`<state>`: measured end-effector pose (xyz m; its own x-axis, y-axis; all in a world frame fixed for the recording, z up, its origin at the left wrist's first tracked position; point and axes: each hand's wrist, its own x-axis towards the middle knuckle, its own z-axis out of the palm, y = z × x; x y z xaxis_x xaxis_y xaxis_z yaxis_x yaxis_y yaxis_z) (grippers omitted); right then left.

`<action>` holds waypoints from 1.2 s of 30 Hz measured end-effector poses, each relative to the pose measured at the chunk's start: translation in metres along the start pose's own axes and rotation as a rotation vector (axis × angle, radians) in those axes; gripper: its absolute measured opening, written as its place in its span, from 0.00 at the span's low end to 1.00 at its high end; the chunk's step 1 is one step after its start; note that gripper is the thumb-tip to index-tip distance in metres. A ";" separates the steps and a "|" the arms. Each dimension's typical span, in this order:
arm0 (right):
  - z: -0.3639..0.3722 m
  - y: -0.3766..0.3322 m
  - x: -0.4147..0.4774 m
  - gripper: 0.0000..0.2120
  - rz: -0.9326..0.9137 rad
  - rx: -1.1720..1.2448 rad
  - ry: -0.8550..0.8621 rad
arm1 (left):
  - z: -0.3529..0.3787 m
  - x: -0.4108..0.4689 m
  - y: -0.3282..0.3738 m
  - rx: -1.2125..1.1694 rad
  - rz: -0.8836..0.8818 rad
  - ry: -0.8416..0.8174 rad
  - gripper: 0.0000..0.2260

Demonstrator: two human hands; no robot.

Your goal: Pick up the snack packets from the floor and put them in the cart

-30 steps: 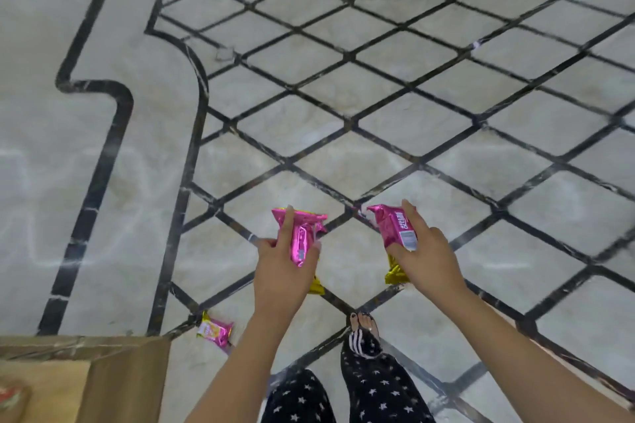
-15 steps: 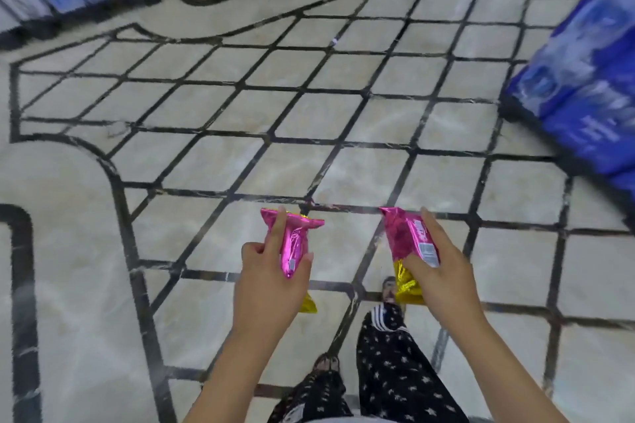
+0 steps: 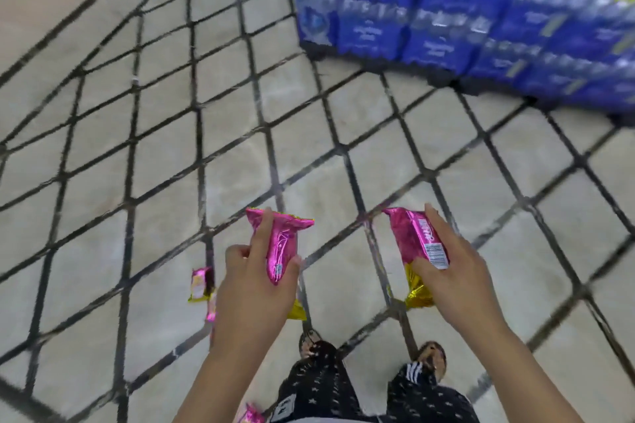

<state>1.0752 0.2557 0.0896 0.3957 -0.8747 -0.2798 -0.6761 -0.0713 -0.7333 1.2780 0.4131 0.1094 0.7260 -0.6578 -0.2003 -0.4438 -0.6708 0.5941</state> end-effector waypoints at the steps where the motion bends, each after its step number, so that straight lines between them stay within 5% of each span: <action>1: -0.016 0.015 -0.005 0.34 0.027 -0.008 0.032 | 0.010 -0.001 0.016 0.015 0.039 -0.020 0.32; 17: -0.283 0.281 -0.149 0.33 0.504 0.135 0.479 | 0.266 -0.146 0.325 0.158 0.656 -0.514 0.32; 36: -0.423 0.436 -0.210 0.33 0.895 0.392 0.980 | 0.477 -0.240 0.539 0.330 1.074 -0.918 0.31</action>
<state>0.4342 0.2054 0.0909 -0.7803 -0.5389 -0.3173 -0.1839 0.6826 -0.7073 0.6140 0.0462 0.1057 -0.5579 -0.7824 -0.2768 -0.7372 0.3140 0.5982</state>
